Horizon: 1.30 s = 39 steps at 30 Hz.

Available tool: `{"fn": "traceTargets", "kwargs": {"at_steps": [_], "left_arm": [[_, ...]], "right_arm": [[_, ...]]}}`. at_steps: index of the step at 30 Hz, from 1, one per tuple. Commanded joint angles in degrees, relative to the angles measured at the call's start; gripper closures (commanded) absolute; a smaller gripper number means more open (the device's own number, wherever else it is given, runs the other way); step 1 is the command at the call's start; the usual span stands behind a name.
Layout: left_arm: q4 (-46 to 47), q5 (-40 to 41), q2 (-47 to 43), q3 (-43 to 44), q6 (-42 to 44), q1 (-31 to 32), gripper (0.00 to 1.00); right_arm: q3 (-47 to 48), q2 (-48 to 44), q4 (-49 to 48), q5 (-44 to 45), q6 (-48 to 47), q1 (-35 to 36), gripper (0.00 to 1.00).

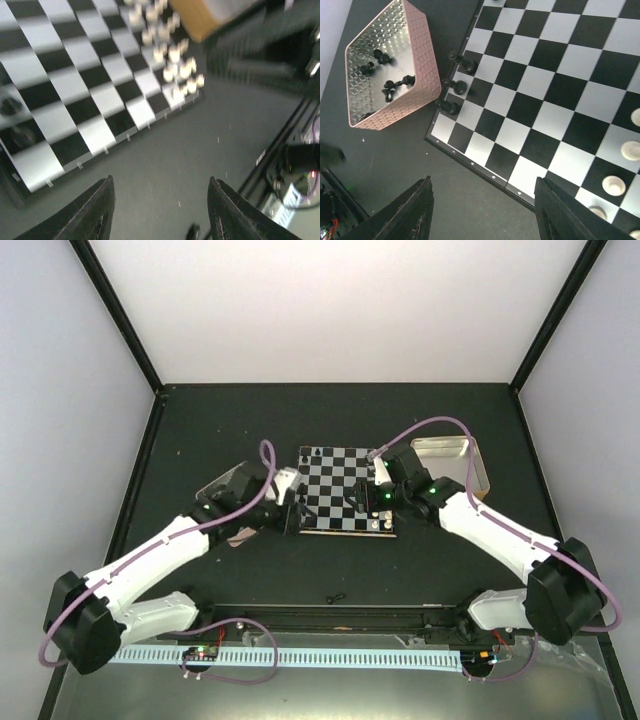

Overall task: Set up the chess pieces on the board
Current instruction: Pick up the chess piece at the center of the board.

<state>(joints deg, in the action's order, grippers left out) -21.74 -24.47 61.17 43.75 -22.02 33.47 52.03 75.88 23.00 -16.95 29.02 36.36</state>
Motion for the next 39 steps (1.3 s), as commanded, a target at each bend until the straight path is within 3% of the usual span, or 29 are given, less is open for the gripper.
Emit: {"fn": "traceTargets", "kwargs": {"at_steps": [1,11,21,31,39], "left_arm": [[-10.6,6.8,2.7,-2.4,-7.3,8.0,0.47],[-5.2,6.8,8.0,-4.6,-5.2,24.4,0.49],[-13.5,17.8,24.6,6.6,1.2,37.9,0.51],[-17.1,18.6,31.1,10.6,3.3,41.2,0.62],[-17.6,15.8,31.8,10.8,6.1,41.8,0.57]], "right_arm": [[-1.6,-2.2,-1.4,4.6,1.7,0.3,0.44],[-5.2,-3.2,-2.2,7.7,6.2,0.0,0.44],[-10.1,-5.6,-3.9,8.7,10.8,-1.7,0.44],[-11.0,-5.4,-4.4,8.3,10.8,-2.3,0.44],[-11.2,-4.8,-5.1,7.7,10.9,-2.4,0.45]]}}
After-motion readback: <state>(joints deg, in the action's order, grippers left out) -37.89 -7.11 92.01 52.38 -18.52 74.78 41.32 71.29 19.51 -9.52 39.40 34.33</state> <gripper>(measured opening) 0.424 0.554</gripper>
